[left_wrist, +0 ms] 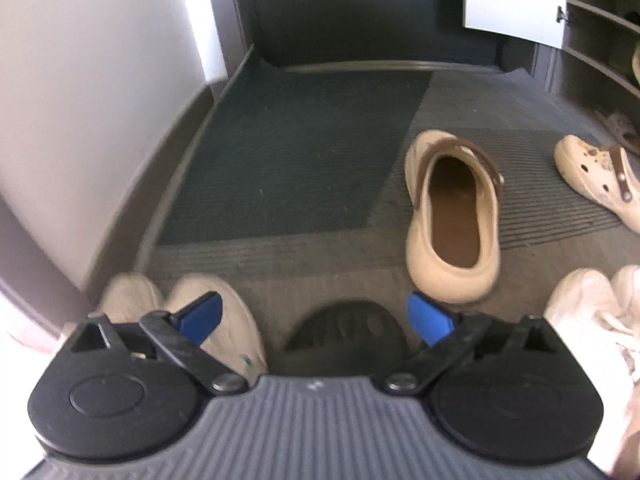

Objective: Organize scattered shoes
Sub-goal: 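Lower the clog onto the mat and open the right gripper, then lower the left gripper onto a beige clog and grasp its heel strap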

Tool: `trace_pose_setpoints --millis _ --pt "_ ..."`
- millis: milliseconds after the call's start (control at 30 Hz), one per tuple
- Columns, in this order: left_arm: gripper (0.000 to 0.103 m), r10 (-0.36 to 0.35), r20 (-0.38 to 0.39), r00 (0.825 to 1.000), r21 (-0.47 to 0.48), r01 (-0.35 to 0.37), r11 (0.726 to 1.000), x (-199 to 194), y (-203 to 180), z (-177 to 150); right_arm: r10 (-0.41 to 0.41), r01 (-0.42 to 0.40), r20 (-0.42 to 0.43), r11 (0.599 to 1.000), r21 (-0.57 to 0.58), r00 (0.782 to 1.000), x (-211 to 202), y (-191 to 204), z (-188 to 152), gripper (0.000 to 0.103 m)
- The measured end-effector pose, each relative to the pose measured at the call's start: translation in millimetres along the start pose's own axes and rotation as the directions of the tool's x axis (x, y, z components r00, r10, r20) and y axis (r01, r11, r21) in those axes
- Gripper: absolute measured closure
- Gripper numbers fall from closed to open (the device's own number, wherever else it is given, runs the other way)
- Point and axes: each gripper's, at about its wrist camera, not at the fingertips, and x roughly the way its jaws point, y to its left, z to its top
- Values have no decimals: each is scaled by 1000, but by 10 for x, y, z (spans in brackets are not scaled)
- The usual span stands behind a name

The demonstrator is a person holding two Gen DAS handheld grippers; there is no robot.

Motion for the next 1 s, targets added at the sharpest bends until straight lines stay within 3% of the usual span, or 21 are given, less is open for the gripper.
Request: trace_pose_setpoints --millis 33,133,233,367,500,600,633,733,867,1000 --pt "2 -3 8 1000 0 3 1000 -9 -9 53 -9 9 26 1000 -4 1000 -92 -47 -4 11" --pt "2 -101 17 995 45 100 994 -45 -173 292 -57 56 72 998 15 996 -279 -195 -42 11" --pt "2 -218 38 975 161 209 965 -120 -517 572 -131 126 98 990 56 987 -416 -366 -134 11" --pt "2 -354 44 934 312 324 893 -157 -1099 956 -242 224 116 962 154 963 -564 -652 -284 11" --pt "2 -440 19 898 396 397 828 -4 -1964 1346 -362 321 102 903 285 927 -663 -967 -384 11" --pt "2 -476 -13 879 410 439 800 156 -2515 1446 -420 348 131 861 370 898 -799 -1187 -427 11" --pt "3 -503 -21 864 432 461 775 254 -2845 1481 -436 356 146 853 383 888 -853 -1247 -442 11" --pt "4 -535 -26 845 496 475 727 413 -3394 1449 -451 365 148 842 397 880 -924 -1383 -503 11" --pt "4 -529 -13 848 597 431 676 588 -4003 1299 -442 369 139 854 367 886 -895 -1418 -534 11" --pt "4 -497 16 868 613 384 690 861 -4393 1235 -432 372 128 867 332 893 -856 -1441 -561 11"
